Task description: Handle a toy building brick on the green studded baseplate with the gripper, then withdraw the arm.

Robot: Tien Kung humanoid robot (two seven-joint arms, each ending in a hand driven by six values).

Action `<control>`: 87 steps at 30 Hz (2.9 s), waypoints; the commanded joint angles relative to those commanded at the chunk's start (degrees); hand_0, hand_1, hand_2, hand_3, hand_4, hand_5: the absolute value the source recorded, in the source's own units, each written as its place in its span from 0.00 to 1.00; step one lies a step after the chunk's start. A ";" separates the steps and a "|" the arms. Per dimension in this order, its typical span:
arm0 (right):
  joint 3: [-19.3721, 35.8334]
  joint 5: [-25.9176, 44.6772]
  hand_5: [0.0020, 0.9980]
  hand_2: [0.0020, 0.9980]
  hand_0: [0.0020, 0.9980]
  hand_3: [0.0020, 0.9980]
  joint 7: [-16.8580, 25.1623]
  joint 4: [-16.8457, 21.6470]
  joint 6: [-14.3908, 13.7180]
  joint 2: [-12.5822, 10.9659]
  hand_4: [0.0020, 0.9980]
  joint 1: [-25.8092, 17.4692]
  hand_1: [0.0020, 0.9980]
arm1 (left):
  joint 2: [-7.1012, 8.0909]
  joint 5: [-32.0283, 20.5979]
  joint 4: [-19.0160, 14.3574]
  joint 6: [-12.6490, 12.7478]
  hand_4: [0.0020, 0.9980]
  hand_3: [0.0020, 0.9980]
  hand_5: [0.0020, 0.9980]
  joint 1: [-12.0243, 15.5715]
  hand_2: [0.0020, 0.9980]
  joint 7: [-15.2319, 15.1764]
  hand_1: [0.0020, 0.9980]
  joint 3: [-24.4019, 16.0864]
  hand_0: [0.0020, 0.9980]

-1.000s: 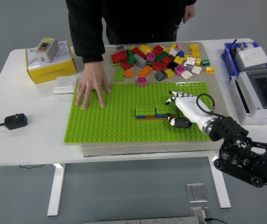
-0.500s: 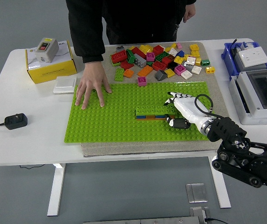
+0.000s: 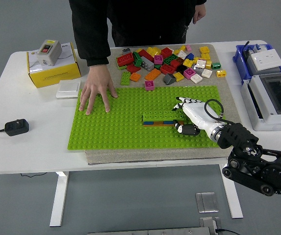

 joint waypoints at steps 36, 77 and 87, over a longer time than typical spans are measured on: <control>-0.88 1.39 0.35 1.00 0.92 0.54 1.13 -0.72 0.05 0.45 0.50 0.70 0.99 | 0.14 0.00 0.00 -0.14 0.38 0.76 0.74 -0.01 0.69 -0.05 0.66 1.43 0.66; -0.69 2.51 0.37 1.00 0.93 0.64 2.16 0.07 0.08 -0.02 0.52 0.71 0.99 | 0.07 0.00 0.00 -0.51 0.32 0.72 0.75 -0.14 0.62 -0.52 0.66 -0.84 0.66; -0.74 2.52 0.38 1.00 0.93 0.64 2.16 0.08 0.07 -0.01 0.54 0.72 0.99 | 0.05 0.00 0.00 -0.72 0.30 0.70 0.75 -0.12 0.60 -0.64 0.65 -1.33 0.66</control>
